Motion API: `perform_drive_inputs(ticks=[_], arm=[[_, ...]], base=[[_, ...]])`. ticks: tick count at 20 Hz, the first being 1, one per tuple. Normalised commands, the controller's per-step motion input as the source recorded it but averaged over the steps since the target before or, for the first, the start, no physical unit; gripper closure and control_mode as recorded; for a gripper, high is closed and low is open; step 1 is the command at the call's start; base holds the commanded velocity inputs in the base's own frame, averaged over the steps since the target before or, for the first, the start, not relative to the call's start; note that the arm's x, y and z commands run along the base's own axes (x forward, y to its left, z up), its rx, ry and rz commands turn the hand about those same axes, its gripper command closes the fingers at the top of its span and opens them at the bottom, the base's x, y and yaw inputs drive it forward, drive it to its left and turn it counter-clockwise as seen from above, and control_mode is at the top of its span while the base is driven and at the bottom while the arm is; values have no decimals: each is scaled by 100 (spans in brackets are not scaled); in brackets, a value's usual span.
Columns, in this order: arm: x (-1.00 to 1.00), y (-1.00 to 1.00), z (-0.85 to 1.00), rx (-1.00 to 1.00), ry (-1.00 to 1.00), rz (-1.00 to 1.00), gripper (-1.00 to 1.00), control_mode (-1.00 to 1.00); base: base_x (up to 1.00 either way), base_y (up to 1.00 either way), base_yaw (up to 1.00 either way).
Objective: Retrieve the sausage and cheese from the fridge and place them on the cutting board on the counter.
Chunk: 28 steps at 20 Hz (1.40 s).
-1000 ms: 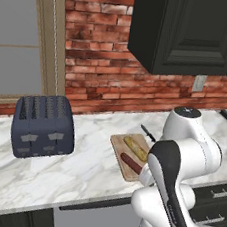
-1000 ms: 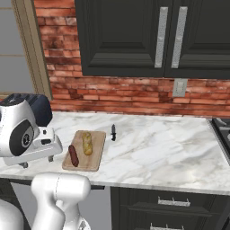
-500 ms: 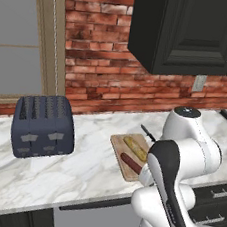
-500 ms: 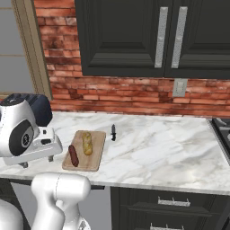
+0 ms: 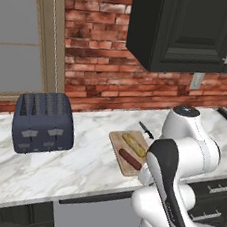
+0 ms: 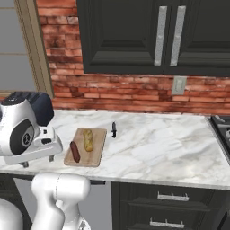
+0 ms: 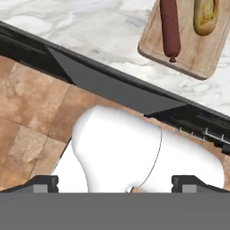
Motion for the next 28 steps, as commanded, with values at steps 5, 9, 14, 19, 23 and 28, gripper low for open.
perform_drive_inputs(ticks=[5, 9, 14, 19, 23, 28], arm=[[0, 0, 0, 0, 0, 0, -100, 100], [0, 0, 0, 0, 0, 0, -100, 100], [0, 0, 0, 0, 0, 0, -100, 100], [0, 0, 0, 0, 0, 0, -100, 100], [0, 0, 0, 0, 0, 0, -100, 100], [0, 0, 0, 0, 0, 0, -100, 100]], base=[[-100, -7, 0], [-100, -3, 0], [-99, 11, 32], [-99, 23, 75], [-78, 39, 82], [-25, 54, 74]])
